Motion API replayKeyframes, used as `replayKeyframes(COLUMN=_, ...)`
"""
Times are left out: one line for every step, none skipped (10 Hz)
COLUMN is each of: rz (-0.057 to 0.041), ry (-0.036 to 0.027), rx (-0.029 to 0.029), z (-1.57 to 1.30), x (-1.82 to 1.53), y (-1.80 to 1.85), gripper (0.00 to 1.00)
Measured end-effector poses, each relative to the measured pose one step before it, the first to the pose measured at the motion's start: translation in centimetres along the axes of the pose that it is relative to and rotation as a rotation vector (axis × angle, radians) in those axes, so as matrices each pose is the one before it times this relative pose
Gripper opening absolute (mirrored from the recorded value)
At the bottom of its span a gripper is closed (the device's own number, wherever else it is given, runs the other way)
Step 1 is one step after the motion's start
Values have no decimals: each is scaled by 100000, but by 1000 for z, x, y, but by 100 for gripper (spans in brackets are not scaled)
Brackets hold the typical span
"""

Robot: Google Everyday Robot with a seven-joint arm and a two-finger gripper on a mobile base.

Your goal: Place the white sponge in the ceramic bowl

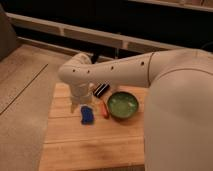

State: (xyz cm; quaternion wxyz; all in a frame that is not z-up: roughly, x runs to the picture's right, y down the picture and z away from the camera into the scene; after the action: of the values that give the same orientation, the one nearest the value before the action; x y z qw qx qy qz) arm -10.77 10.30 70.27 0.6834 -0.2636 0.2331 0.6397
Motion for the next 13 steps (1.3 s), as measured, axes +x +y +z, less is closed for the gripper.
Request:
replayKeyframes(rz=0, ry=3, rx=-4, z=2, x=-1, y=1, gripper=65)
replayKeyframes(rz=-7, ry=-1, rx=3, z=0, x=2, y=1, gripper=65)
replayKeyframes(rz=6, ry=0, rx=-4, z=-2, x=-1, y=-2, gripper=65)
replayKeyframes(rz=-3, ry=7, rx=3, z=4, x=1, y=0, gripper=65)
replayKeyframes(rz=0, ry=-1, rx=-3, z=0, x=0, y=-1, gripper=65)
replayKeyframes(rz=9, ry=6, rx=4, z=4, x=0, y=-3, gripper=65)
replayKeyframes(rz=3, ry=-6, rx=-4, z=-3, x=0, y=1, gripper=65)
replayKeyframes(rz=11, ry=-3, rx=1, z=-2, x=-2, y=-5, gripper=65)
replayKeyframes(rz=-180, ry=-85, rx=210, z=61, x=-46, y=1, gripper=65)
replayKeyframes(rz=-261, ry=-795, rx=396, z=34, x=-373, y=-76, gripper=65)
replayKeyframes(rz=-1323, ry=-1527, rx=424, z=105, x=-786, y=-236, gripper=65)
replayKeyframes(rz=-2856, ry=-3099, rx=899, z=176, x=-1684, y=-837, gripper=65)
replayKeyframes(rz=-4732, ry=-3681, rx=237, z=251, x=-2202, y=-1176, gripper=65)
